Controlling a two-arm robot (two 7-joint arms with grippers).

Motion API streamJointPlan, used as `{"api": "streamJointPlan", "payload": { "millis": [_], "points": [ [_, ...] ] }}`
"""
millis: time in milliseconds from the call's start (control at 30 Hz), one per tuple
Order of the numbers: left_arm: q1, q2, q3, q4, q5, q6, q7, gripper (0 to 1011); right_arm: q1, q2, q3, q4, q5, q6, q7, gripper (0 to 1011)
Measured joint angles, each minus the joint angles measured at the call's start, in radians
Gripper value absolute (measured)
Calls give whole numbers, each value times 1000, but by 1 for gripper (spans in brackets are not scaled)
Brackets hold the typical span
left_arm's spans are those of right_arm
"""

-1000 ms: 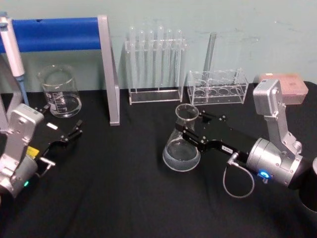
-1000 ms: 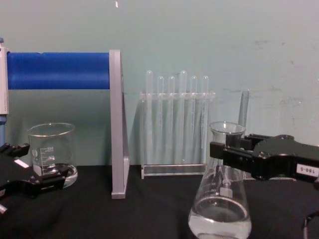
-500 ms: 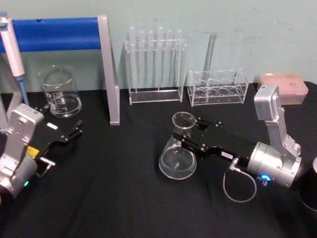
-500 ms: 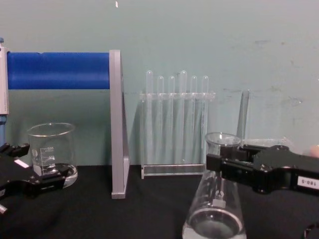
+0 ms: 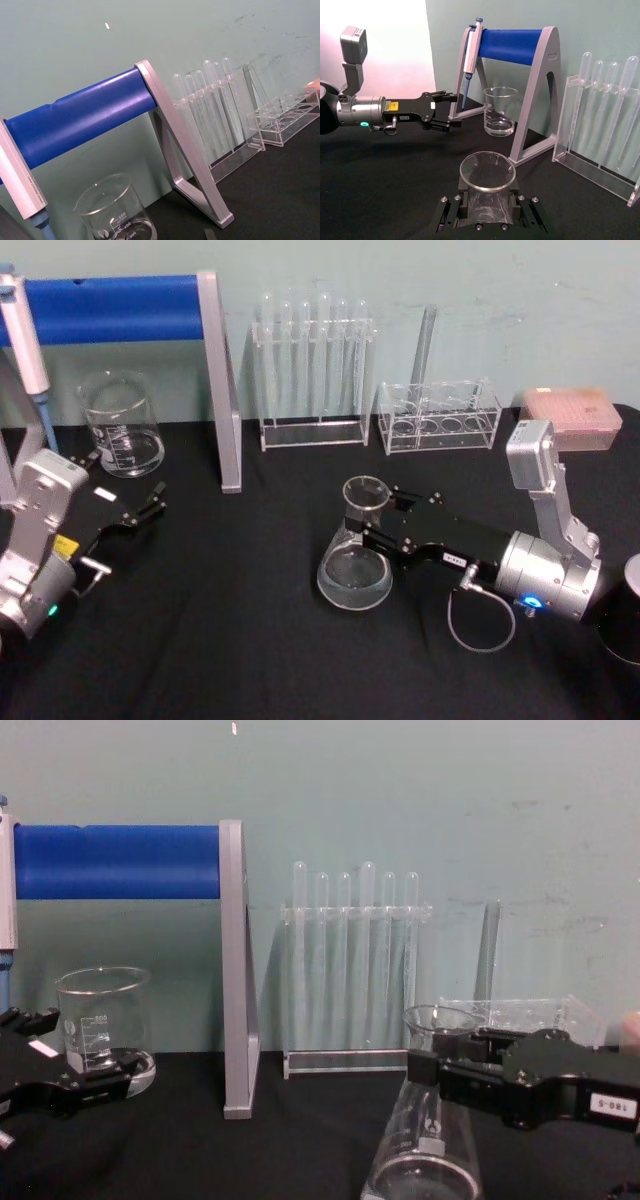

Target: Grasp the erlenmeyer flask with one hand, shake it three times, then place it back.

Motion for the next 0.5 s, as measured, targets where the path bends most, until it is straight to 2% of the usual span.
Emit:
{"api": "streamJointPlan", "payload": {
  "millis": [500],
  "points": [
    [0,0,0,0,0,0,0,1001,25,-6,-25,48,13,-17,12,448]
  ]
}}
